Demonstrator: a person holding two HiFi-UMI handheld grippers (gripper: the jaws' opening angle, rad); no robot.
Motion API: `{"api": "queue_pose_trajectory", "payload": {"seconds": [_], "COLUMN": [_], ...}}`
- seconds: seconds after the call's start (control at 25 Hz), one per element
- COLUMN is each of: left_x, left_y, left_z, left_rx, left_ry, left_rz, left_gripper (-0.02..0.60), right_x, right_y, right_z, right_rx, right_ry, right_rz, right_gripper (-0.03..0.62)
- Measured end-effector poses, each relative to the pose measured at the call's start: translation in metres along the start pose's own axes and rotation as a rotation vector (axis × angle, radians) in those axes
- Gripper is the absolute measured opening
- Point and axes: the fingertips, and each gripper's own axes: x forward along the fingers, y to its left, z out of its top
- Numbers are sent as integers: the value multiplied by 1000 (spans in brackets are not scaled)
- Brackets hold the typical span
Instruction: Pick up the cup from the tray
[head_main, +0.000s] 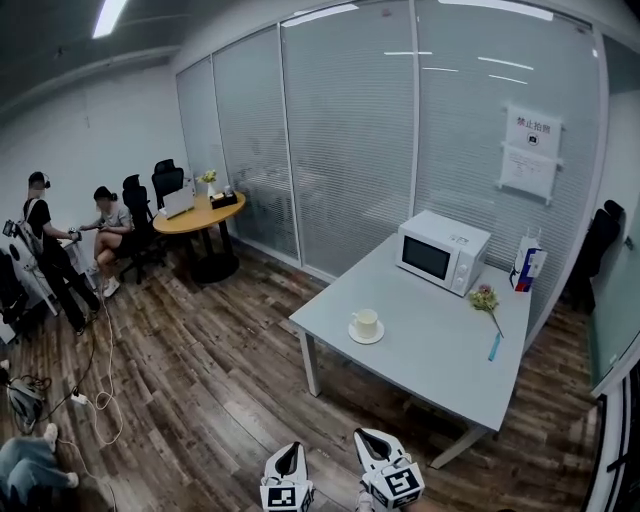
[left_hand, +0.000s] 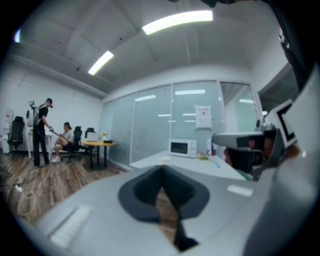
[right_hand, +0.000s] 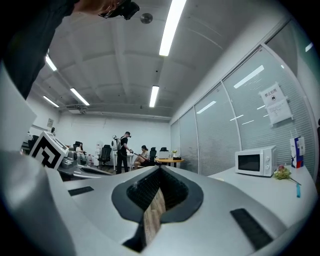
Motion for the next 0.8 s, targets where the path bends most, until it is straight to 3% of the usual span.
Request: {"api": "queue_pose_trajectory", "payload": {"seconds": [0.36,0.8], "left_x": [96,166], "left_y": [1,-2], "left_z": [21,35], "left_rx": [33,56], "left_ry": [17,60], "left_rz": [42,87], "left_gripper": [5,5], "right_x": [63,109], "right_y": [-88,-154], "right_z": [7,-3], "right_rx": [30,84], "right_ry": [-15,-27], "right_rz": [17,50], "right_gripper": [3,3]}}
